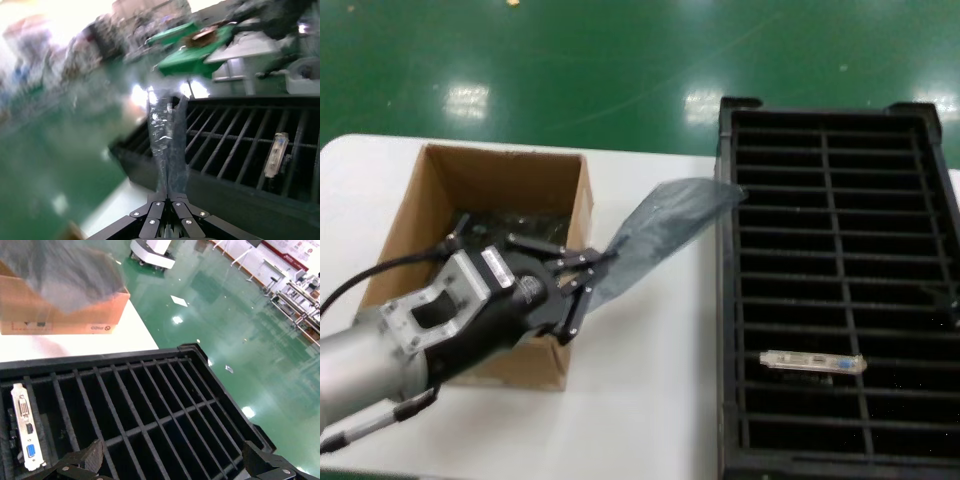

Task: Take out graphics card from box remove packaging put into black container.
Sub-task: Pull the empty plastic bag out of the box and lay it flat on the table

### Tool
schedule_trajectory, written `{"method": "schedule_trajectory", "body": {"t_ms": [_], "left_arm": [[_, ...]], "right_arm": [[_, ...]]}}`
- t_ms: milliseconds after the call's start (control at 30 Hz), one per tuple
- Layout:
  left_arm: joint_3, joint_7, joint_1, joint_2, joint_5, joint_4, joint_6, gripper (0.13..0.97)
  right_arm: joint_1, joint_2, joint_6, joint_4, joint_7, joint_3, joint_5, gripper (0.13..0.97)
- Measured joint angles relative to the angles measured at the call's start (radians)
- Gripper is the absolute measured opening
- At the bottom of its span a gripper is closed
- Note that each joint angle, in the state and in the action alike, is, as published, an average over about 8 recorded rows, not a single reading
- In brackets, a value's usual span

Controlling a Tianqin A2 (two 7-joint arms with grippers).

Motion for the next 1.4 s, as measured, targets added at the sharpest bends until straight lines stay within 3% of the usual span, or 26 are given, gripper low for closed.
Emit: {"method": "schedule_trajectory", "body": {"t_ms": [100, 200, 300, 433, 667, 1000, 1233, 1400], "left_arm": [[-0.045, -0.137, -0.053, 0.106, 0.098, 0.072, 0.114, 0.140], [-0.057, -0.269, -0.099, 0.182, 0.185, 0.145, 0.176, 0.140], [-0.032, -0.382, -0.133, 0.221, 0.241, 0.215, 0.178, 0.140], [0.015, -0.487, -0.166, 0.250, 0.305, 0.293, 0.147, 0.140], [0.073, -0.550, -0.211, 0.256, 0.394, 0.396, 0.087, 0.145], [0.122, -0.544, -0.318, 0.241, 0.425, 0.517, 0.018, 0.181], [0.148, -0.536, -0.361, 0.228, 0.420, 0.546, 0.002, 0.261], [0.154, -0.539, -0.365, 0.214, 0.408, 0.515, 0.000, 0.331]], "right_arm": [[0.000, 0.000, 0.000, 0.000, 0.000, 0.000, 0.000, 0.966], [0.000, 0.000, 0.000, 0.000, 0.000, 0.000, 0.000, 0.966], [0.000, 0.000, 0.000, 0.000, 0.000, 0.000, 0.000, 0.966], [0.000, 0.000, 0.000, 0.000, 0.000, 0.000, 0.000, 0.966], [0.000, 0.000, 0.000, 0.000, 0.000, 0.000, 0.000, 0.966], [0.000, 0.000, 0.000, 0.000, 0.000, 0.000, 0.000, 0.966], [0.000, 0.000, 0.000, 0.000, 0.000, 0.000, 0.000, 0.966], [0.000, 0.000, 0.000, 0.000, 0.000, 0.000, 0.000, 0.966]]}}
